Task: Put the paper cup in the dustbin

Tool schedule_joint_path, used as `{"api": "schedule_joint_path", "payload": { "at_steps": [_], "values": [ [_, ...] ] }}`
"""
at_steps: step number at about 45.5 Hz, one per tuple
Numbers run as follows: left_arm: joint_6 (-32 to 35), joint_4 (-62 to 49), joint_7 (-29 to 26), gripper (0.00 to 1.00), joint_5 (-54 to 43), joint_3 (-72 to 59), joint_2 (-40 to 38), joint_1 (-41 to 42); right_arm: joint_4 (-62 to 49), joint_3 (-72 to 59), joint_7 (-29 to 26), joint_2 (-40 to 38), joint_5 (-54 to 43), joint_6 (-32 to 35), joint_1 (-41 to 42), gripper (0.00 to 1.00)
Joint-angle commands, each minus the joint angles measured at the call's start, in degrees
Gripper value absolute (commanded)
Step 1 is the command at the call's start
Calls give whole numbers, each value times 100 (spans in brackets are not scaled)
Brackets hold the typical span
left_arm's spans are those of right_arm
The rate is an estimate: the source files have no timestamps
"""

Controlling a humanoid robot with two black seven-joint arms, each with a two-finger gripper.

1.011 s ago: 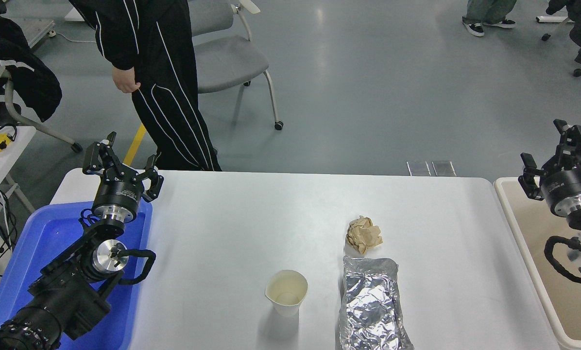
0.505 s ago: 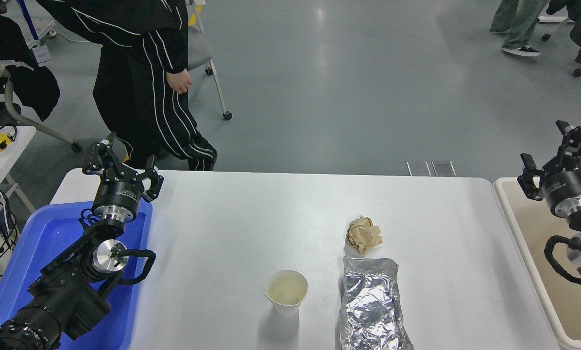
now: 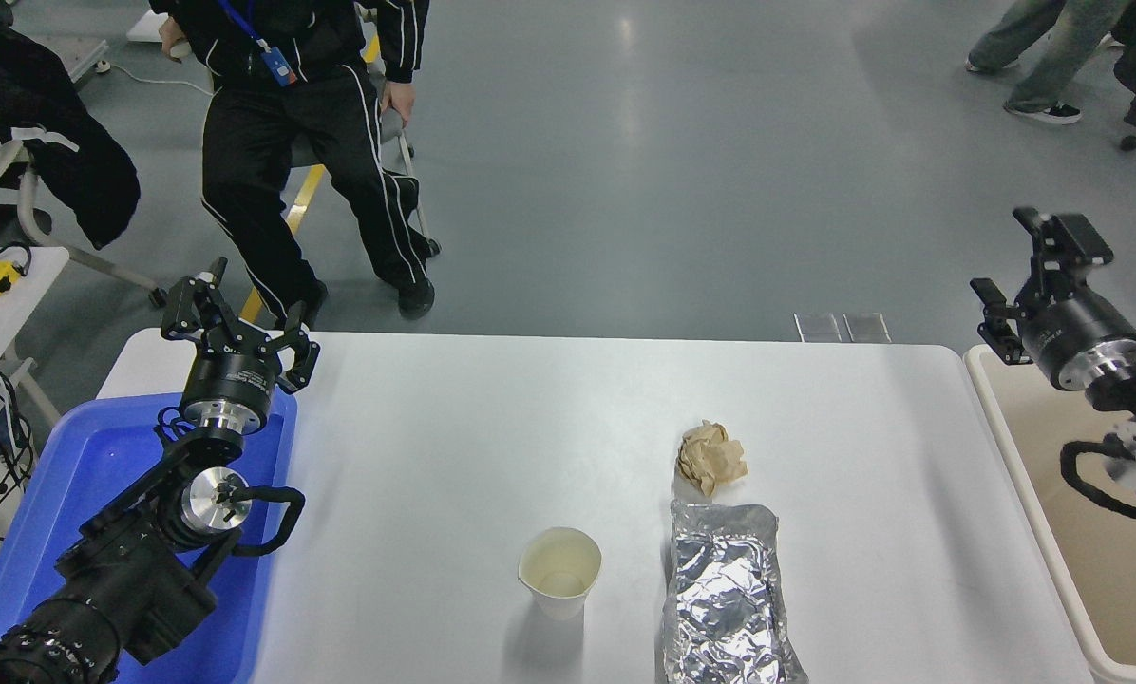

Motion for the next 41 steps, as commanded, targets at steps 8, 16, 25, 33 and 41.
{"api": "schedule_joint_path", "payload": {
  "at_steps": [8,16,25,33,41],
  "values": [
    [0,0,0,100,-1,-2,1,0,826,-3916,3,-116,-2516,110,3111,99],
    [0,0,0,100,-1,-2,1,0,1205,-4944,3,964,-3423,276,4140,99],
    [0,0,0,100,-1,7,1,0,1170,-5682,3,2316,-3450,338,4395,99],
    [0,0,0,100,-1,-2,1,0,1144,-6579,12,3487,-3598,347,4491,99],
    [0,0,0,100,-1,-2,1,0,1266,-6826,29,3549,-3836,768,4536,99]
  ]
}}
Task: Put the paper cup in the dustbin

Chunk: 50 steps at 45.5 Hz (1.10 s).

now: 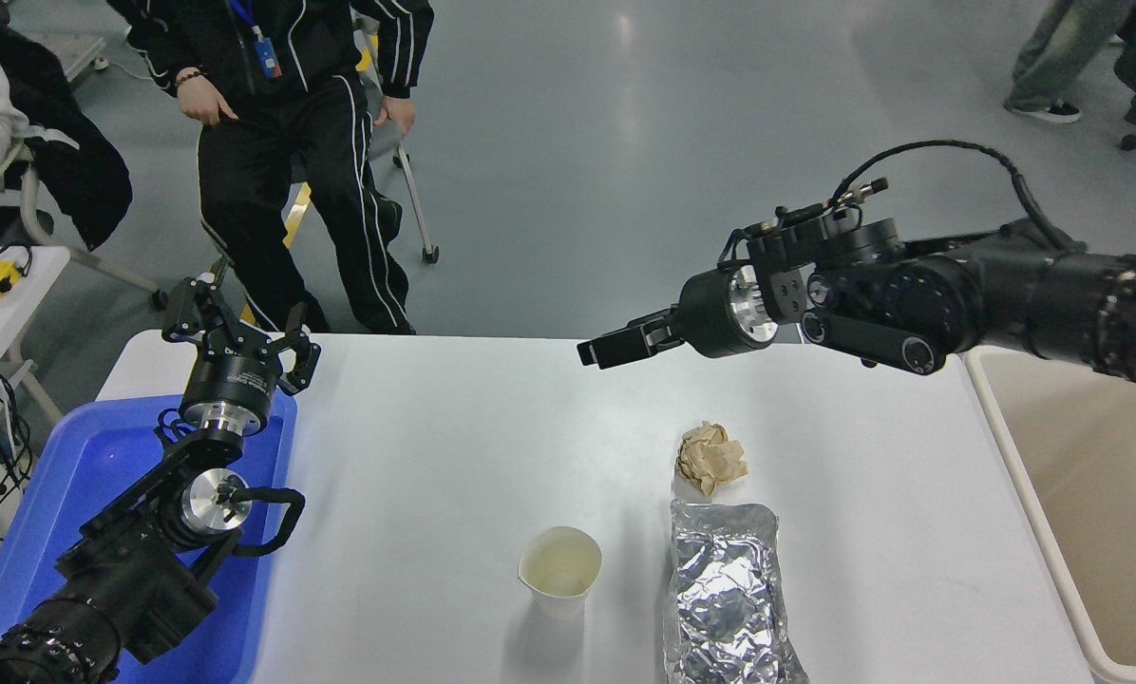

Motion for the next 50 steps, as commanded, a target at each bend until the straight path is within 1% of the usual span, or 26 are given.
{"api": "schedule_joint_path", "payload": {
  "at_steps": [1,6,15,19,24,37,47,50],
  "values": [
    [0,0,0,100,-1,-1,0,-1,162,-647,16,618,-323,382,180,99],
    [0,0,0,100,-1,-1,0,-1,189,-674,25,618,-323,496,31,99],
    [0,0,0,100,-1,-1,0,-1,180,-656,16,618,-358,488,-452,99],
    [0,0,0,100,-1,-1,0,-1,267,-368,16,618,-340,479,-716,99],
    [0,0,0,100,-1,-1,0,-1,645,309,16,618,-340,479,-804,99],
    [0,0,0,100,-1,7,0,-1,602,354,16,618,-437,461,-1147,99],
    [0,0,0,100,-1,-1,0,-1,514,337,16,618,-454,373,-1393,99],
    [0,0,0,100,-1,-1,0,-1,374,319,16,618,-551,84,-1507,99]
  ]
}}
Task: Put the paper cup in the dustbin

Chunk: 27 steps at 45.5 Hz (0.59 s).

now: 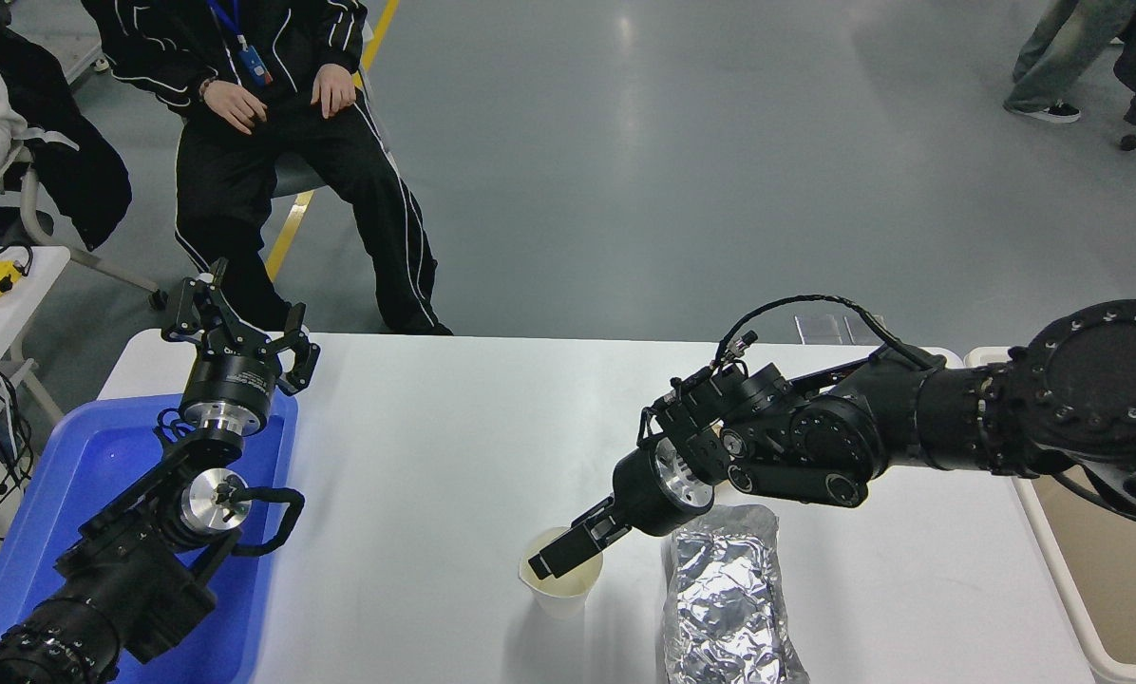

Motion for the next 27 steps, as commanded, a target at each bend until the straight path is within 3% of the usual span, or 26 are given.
{"api": "schedule_joint_path", "payload": {
  "at_steps": [1,15,18,21,27],
  "values": [
    [9,0,0,100,0,-2,0,0,-219,18,-9,3,-132,-351,-346,99],
    [0,0,0,100,0,7,0,0,-325,-26,0,3,-149,-527,-390,98],
    [0,0,0,100,0,-2,0,0,-334,-35,0,3,-298,-615,-408,95],
    [0,0,0,100,0,-2,0,0,-343,-105,0,3,-553,-773,-443,87],
    [0,0,0,100,0,-2,0,0,-387,-175,9,3,-580,-870,-452,83]
  ]
}}
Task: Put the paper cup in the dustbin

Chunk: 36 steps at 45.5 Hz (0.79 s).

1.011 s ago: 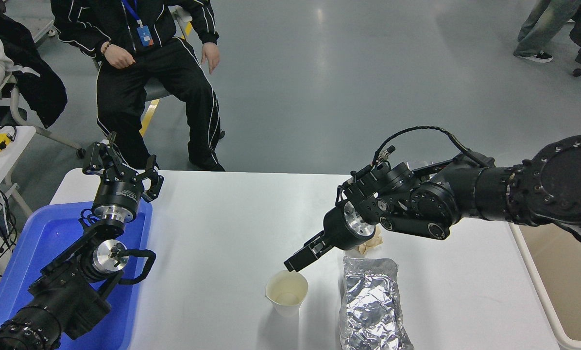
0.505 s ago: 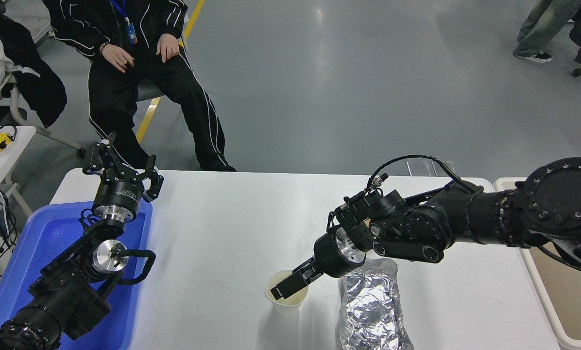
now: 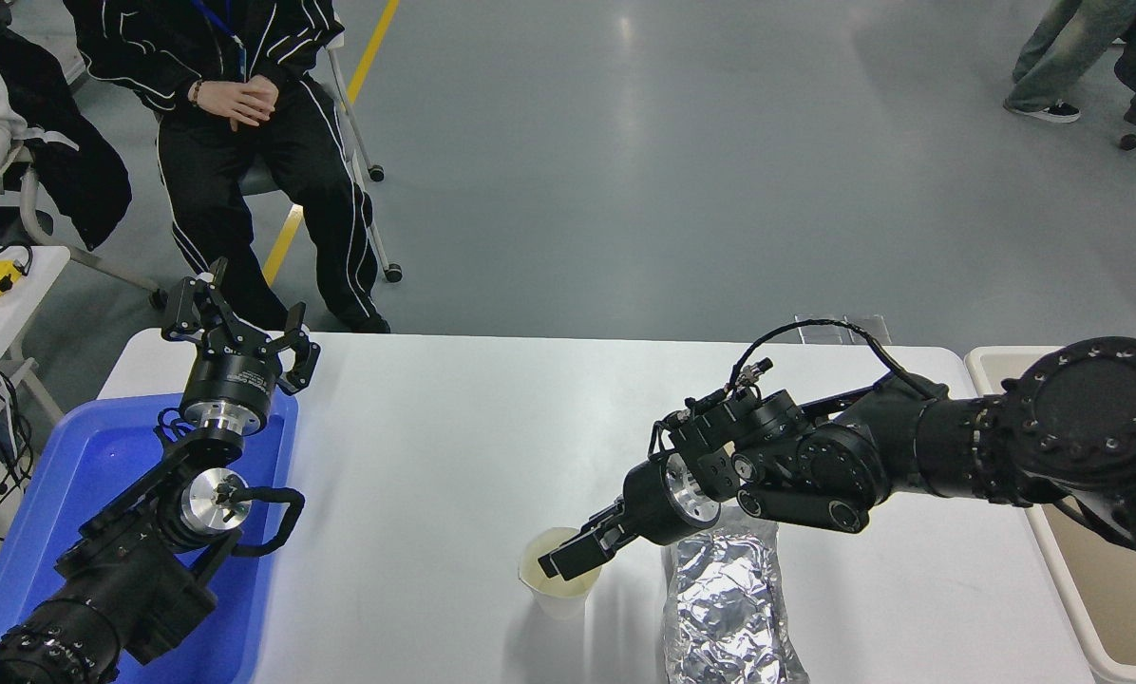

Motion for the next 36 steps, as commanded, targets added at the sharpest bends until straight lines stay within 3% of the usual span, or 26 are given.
{"api": "schedule_joint_path", "payload": {
  "at_steps": [1,15,19,22,25,27,36],
  "values": [
    [0,0,0,100,-1,-1,0,0,-73,-91,1,0,-185,-217,-52,82],
    [0,0,0,100,-1,7,0,9,-266,-109,10,0,-203,-217,-254,78],
    [0,0,0,100,-1,-1,0,0,-328,-109,10,0,-194,-217,-263,68],
    [0,0,0,100,-1,-1,0,0,-345,-118,19,0,-203,-217,-263,45],
    [0,0,0,100,-1,7,0,0,-354,-161,36,0,-299,-217,-245,13],
    [0,0,0,100,-1,-1,0,0,-363,-240,71,0,-335,-217,-237,3],
    [0,0,0,100,-1,-1,0,0,-363,-267,221,-9,-343,-217,-210,0]
  ]
}}
